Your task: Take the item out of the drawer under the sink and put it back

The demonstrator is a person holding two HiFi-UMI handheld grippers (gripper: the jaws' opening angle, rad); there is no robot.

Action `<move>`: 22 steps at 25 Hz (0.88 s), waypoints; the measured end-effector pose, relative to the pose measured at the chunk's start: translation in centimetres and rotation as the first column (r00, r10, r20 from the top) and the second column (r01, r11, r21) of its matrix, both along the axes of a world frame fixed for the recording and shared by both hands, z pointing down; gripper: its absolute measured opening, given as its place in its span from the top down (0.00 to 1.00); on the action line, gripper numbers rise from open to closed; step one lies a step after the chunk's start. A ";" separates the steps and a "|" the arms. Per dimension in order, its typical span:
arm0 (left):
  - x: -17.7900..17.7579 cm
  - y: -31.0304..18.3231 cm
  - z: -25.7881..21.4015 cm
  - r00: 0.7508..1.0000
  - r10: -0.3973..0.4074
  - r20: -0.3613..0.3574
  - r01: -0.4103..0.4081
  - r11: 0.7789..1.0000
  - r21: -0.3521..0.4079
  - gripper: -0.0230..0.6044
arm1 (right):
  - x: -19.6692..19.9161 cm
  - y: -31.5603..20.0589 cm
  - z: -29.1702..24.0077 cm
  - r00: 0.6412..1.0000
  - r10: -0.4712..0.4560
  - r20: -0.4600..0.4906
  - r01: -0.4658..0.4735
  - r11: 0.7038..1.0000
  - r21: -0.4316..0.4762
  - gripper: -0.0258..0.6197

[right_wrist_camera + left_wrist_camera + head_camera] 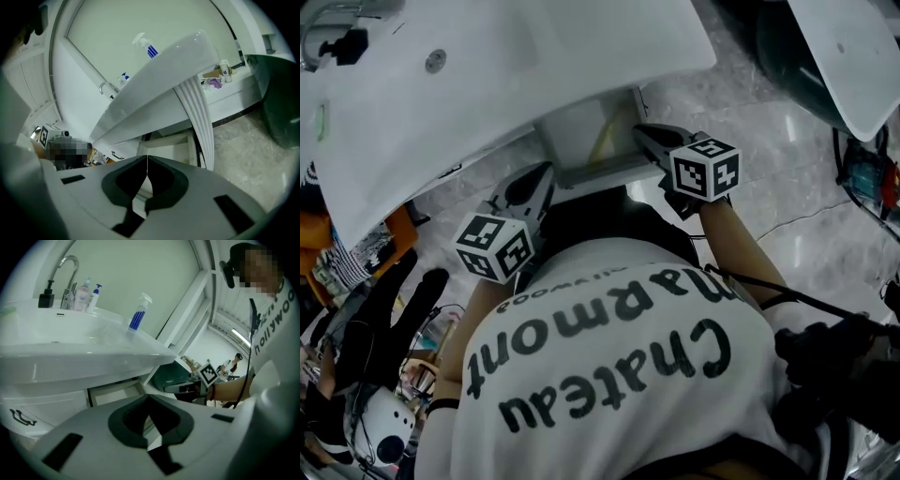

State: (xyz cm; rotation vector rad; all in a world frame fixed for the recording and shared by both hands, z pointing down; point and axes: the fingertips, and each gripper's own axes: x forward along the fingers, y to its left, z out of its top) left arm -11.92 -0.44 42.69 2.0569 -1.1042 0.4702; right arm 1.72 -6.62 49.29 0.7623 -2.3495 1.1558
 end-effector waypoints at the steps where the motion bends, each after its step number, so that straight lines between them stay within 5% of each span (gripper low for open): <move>1: 0.3 0.1 0.6 1.000 0.018 0.001 -0.018 1.000 -0.017 0.95 | -0.1 0.2 0.3 1.000 0.012 0.004 -0.012 1.000 -0.007 0.94; 6: 1.6 -0.1 4.2 0.995 0.104 0.002 -0.104 0.990 -0.095 0.95 | -0.4 1.7 2.0 0.998 0.069 0.014 -0.068 0.997 -0.021 0.94; 13: 3.6 -0.7 10.2 0.959 0.279 0.058 -0.262 0.943 -0.205 0.95 | 2.7 3.5 3.4 0.951 0.293 0.099 -0.288 0.956 -0.057 0.94; 17: 4.1 -1.5 13.0 0.924 0.375 0.078 -0.342 0.899 -0.273 0.95 | 4.7 6.2 4.1 0.894 0.435 0.110 -0.429 0.900 -0.069 0.94; 22: 5.7 -2.6 16.3 0.909 0.400 0.115 -0.345 0.879 -0.328 0.95 | 8.5 9.6 6.1 0.827 0.556 0.086 -0.546 0.830 -0.111 0.94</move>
